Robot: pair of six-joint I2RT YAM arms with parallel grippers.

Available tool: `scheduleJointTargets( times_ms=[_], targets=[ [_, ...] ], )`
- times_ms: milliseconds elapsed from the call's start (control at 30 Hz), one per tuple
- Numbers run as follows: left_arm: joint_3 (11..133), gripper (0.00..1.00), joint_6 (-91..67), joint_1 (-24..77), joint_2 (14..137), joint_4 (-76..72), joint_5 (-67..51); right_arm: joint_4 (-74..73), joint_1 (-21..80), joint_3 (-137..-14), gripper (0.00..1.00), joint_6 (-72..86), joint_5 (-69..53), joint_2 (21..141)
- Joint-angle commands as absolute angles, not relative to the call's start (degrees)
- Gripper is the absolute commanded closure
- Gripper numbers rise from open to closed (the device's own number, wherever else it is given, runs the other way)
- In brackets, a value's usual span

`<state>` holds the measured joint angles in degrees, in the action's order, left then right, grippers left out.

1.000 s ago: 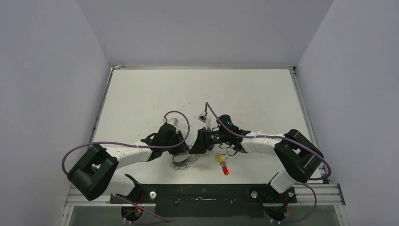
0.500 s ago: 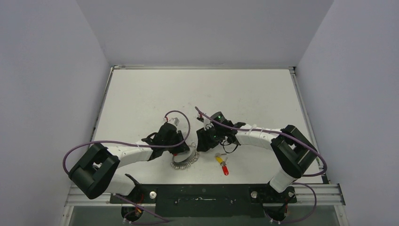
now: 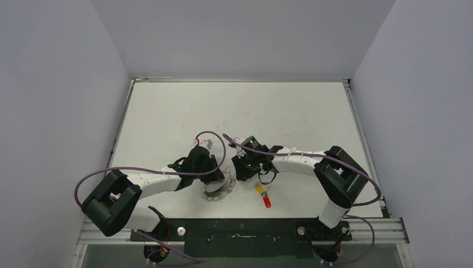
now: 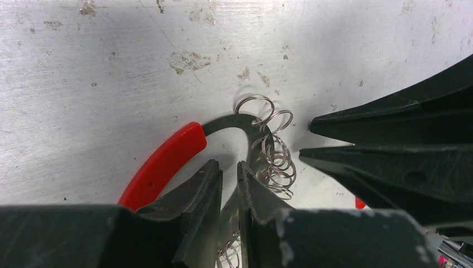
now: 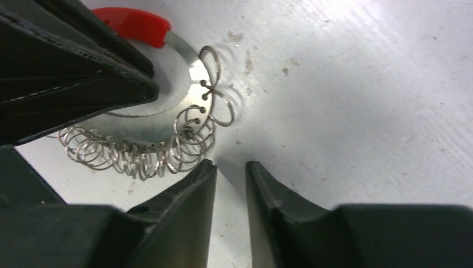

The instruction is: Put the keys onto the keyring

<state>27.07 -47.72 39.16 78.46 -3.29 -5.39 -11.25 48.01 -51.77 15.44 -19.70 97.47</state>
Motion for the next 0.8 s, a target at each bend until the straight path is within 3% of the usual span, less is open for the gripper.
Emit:
scheduleJointTargets(
  times_ms=[0, 167, 300, 367, 600, 767],
  targets=[
    [26.1, 0.84, -46.0, 39.8, 80.3, 3.6, -4.2, -12.7, 48.1, -53.1, 0.76, 15.5, -14.6, 96.8],
    [26.1, 0.84, -46.0, 40.0, 80.7, 3.6, -4.1, -12.3, 47.6, -52.6, 0.75, 15.8, -13.9, 93.6],
    [26.3, 0.85, -46.0, 40.1, 81.0, 3.6, -4.3, -9.7, 47.9, -52.1, 0.47, 15.6, -17.9, 92.2],
    [26.4, 0.85, -46.0, 40.2, 81.0, 3.7, -4.3, -9.2, 48.2, -52.3, 0.38, 15.6, -18.8, 92.4],
    [26.0, 0.85, -46.2, 40.4, 80.9, 3.6, -4.2, -10.1, 49.7, -55.6, 0.45, 15.8, -17.9, 96.2],
    [25.7, 0.85, -46.4, 40.4, 80.6, 3.6, -4.1, -10.3, 50.8, -57.2, 0.37, 16.1, -17.0, 97.9]
  ],
)
